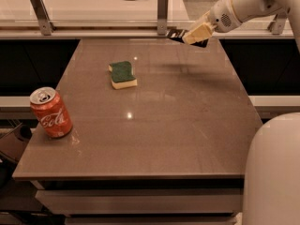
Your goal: Move rxbar chocolate near coke can
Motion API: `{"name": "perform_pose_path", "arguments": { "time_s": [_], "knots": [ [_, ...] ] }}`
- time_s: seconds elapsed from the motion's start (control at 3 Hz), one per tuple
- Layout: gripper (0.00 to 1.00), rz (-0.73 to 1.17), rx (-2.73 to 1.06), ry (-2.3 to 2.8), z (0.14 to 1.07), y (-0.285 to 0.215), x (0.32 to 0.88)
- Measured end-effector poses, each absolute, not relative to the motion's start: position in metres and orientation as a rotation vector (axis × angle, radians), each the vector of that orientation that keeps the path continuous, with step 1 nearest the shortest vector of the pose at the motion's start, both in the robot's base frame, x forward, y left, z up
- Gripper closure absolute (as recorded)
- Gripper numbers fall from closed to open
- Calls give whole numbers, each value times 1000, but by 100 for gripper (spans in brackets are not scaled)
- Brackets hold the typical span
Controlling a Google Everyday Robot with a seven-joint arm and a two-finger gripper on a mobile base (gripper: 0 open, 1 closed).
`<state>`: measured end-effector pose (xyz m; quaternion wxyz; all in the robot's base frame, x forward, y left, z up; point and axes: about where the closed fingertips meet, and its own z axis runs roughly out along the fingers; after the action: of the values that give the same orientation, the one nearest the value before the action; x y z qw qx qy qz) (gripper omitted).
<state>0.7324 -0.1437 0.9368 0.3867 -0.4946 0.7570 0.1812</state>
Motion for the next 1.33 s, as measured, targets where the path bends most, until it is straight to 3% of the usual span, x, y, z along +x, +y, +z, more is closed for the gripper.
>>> {"name": "perform_pose_path", "arguments": {
  "time_s": [1.33],
  "knots": [
    [100,514,-1380,1842,928,-84,615]
  ]
}}
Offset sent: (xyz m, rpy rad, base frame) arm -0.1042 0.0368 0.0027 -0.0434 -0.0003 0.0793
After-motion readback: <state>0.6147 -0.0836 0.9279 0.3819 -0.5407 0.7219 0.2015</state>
